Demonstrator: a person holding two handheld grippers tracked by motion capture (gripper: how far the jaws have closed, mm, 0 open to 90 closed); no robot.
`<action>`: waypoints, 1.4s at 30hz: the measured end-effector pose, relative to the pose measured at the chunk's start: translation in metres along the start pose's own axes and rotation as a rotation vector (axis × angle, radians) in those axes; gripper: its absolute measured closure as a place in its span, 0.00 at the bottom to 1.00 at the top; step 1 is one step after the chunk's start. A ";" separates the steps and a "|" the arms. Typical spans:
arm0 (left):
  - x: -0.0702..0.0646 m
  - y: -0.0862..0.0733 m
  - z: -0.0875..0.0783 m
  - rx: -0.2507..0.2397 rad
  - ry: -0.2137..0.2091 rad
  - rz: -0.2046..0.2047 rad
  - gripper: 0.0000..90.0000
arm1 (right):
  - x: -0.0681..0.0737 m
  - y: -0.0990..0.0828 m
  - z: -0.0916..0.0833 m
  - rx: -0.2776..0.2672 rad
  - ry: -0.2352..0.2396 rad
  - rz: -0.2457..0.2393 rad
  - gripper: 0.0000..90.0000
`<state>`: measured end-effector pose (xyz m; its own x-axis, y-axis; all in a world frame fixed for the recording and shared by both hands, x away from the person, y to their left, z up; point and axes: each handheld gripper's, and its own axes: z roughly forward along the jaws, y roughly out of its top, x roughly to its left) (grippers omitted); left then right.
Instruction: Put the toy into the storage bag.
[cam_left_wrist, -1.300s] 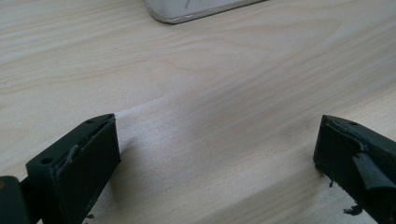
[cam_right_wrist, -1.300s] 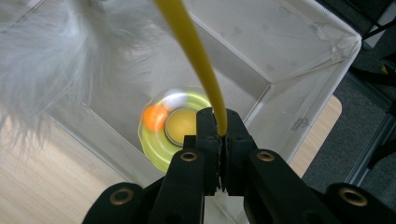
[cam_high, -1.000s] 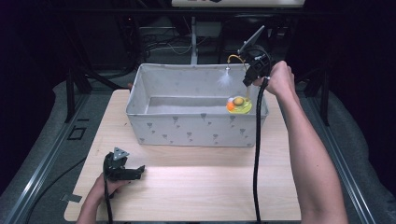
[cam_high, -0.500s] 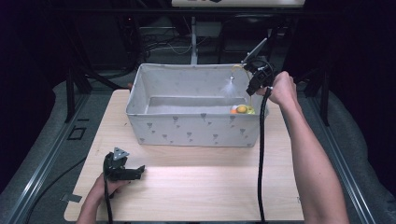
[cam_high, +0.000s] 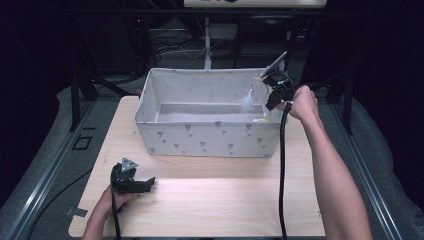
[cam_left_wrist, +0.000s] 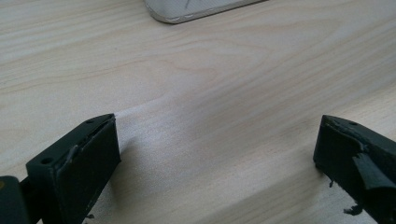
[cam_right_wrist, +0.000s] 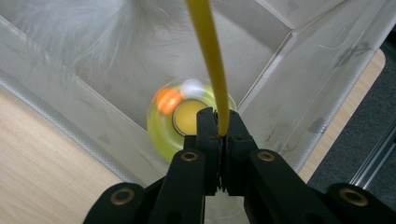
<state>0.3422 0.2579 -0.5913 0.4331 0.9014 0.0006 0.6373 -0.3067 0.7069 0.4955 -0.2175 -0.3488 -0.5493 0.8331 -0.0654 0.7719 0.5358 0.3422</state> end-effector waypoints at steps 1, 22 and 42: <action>0.000 0.000 0.000 0.000 0.000 0.000 0.00 | 0.000 -0.002 0.003 -0.008 0.002 0.012 0.98; 0.000 0.000 0.000 0.000 0.000 0.000 0.00 | -0.005 -0.018 0.038 0.074 0.044 0.030 0.98; 0.000 0.000 0.000 0.000 0.000 0.000 0.00 | -0.004 -0.022 0.053 0.128 0.065 0.055 0.97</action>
<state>0.3422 0.2579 -0.5913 0.4331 0.9013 0.0007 0.6373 -0.3068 0.7069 0.4980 -0.2254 -0.4055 -0.5211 0.8534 0.0122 0.8338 0.5060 0.2209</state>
